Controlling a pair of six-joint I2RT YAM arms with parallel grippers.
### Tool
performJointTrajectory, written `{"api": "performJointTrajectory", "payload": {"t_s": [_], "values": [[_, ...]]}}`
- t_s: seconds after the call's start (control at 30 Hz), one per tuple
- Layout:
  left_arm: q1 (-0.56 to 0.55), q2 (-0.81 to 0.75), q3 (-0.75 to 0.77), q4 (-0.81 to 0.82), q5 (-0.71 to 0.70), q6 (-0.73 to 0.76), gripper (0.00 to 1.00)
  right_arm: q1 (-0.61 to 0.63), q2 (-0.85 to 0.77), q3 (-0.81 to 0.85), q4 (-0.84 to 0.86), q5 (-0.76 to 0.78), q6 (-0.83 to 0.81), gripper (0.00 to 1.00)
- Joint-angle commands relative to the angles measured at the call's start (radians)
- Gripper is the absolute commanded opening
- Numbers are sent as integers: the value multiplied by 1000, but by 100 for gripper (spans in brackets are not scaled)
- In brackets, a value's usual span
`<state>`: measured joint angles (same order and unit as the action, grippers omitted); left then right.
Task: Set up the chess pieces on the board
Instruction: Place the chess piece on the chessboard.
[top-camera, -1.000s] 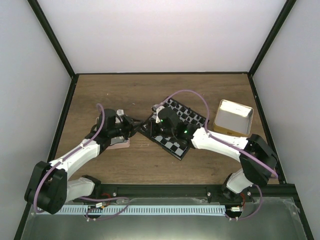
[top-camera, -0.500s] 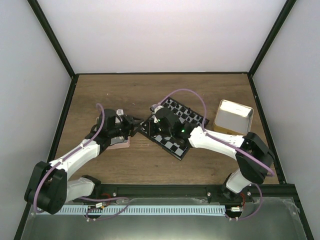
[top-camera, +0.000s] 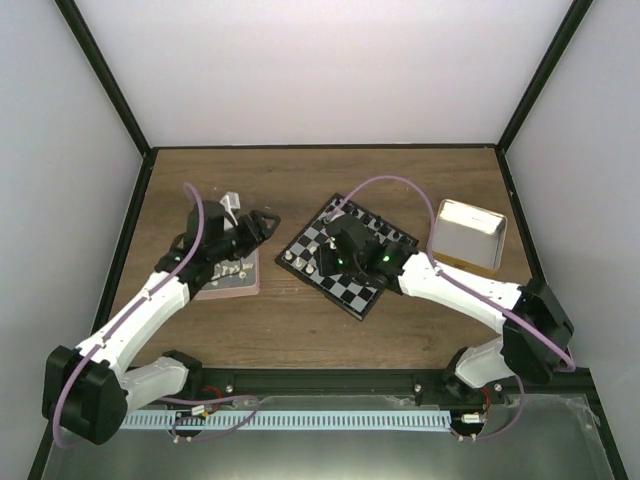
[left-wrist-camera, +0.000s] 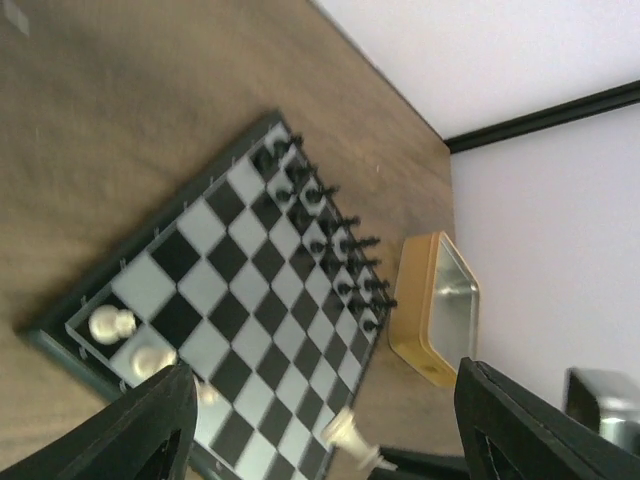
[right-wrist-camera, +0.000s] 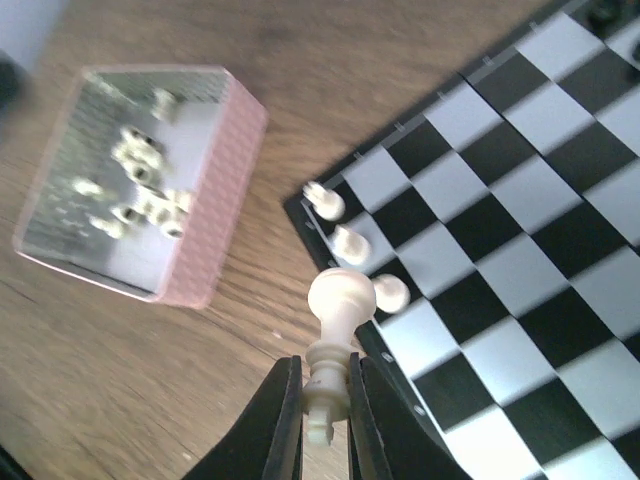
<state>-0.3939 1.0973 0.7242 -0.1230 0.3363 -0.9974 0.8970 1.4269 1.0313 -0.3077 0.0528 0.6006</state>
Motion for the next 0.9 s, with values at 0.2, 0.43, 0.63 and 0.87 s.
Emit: {"api": "performJointTrajectory", "payload": {"t_s": [0.2, 0.43, 0.63, 0.87], "values": [[-2, 13, 279, -297, -348, 594, 77, -20, 88, 68, -328, -35, -79, 1], [-2, 20, 267, -266, -440, 652, 79, -15, 222, 153, -368, -97, -108, 1], [-2, 10, 237, -246, -437, 647, 80, -10, 297, 195, -401, -60, -109, 1], [-2, 6, 222, -233, -436, 633, 80, -10, 355, 230, -459, 26, -106, 1]]}}
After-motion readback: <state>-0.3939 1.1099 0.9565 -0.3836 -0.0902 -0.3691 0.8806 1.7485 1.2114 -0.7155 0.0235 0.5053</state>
